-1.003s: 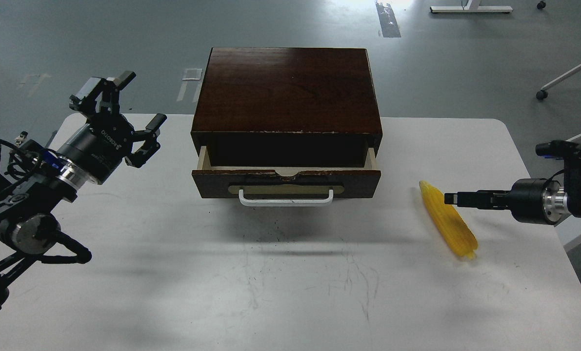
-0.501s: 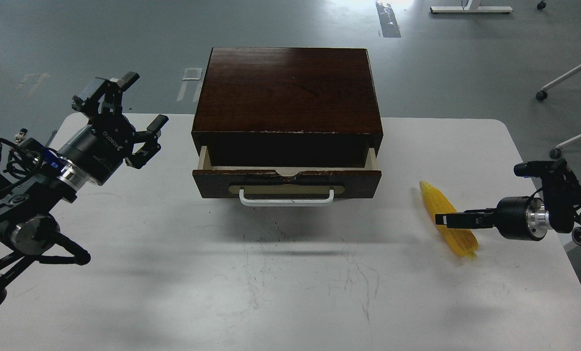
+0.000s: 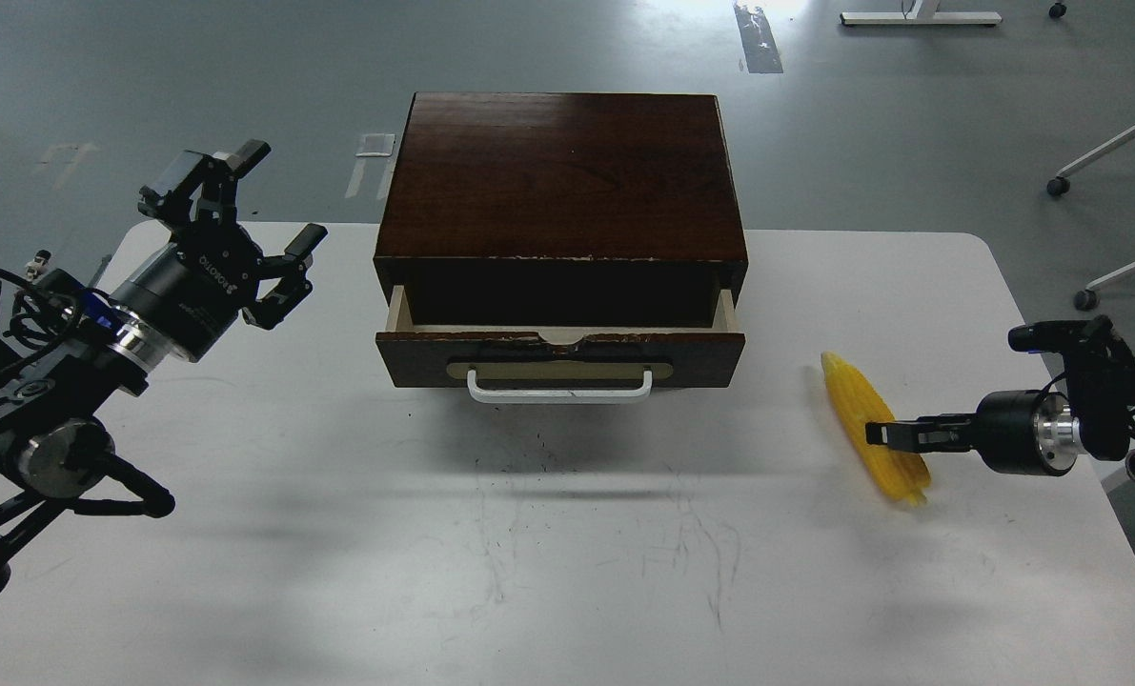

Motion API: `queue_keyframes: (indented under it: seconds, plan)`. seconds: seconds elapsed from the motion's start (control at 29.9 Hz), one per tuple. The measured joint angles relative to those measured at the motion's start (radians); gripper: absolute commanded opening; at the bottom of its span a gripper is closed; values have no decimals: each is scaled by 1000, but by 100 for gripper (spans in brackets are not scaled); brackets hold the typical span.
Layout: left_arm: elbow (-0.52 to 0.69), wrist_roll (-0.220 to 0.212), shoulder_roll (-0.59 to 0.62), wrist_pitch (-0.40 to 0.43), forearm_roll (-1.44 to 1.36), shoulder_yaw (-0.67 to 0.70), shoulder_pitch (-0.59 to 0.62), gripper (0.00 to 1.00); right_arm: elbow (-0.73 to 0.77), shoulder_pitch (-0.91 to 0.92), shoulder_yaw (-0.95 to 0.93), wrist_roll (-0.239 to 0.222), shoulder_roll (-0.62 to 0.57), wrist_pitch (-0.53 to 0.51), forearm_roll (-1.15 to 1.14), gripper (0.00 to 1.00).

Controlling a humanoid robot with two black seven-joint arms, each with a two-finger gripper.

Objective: Put corn in drawer with both arms
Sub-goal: 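Lower the right gripper onto the yellow corn cob and grasp it, then lift the corn with the right gripper and carry it over the open drawer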

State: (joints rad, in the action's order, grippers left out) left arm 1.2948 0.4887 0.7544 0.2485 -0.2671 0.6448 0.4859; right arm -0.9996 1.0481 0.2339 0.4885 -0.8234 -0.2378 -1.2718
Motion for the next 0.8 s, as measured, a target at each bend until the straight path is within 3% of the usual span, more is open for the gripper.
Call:
queue_keyframes:
  seconds: [0.2,0.37,0.6,0.8]
  plan:
    - [0,0,1,1,0,14,1,99,-94,282,4,0,-57,5,5,1]
    - [0,0,1,0,0,16,1,99,-166,494,46,0,-37,-4,-2,2]
    - [0,0,6,0,0,25,0,99,-225,751,220,0,149,2,-11,2]
    - [0,0,21,0,0,26,0,99,-220,827,304,0,356,59,-136,2]
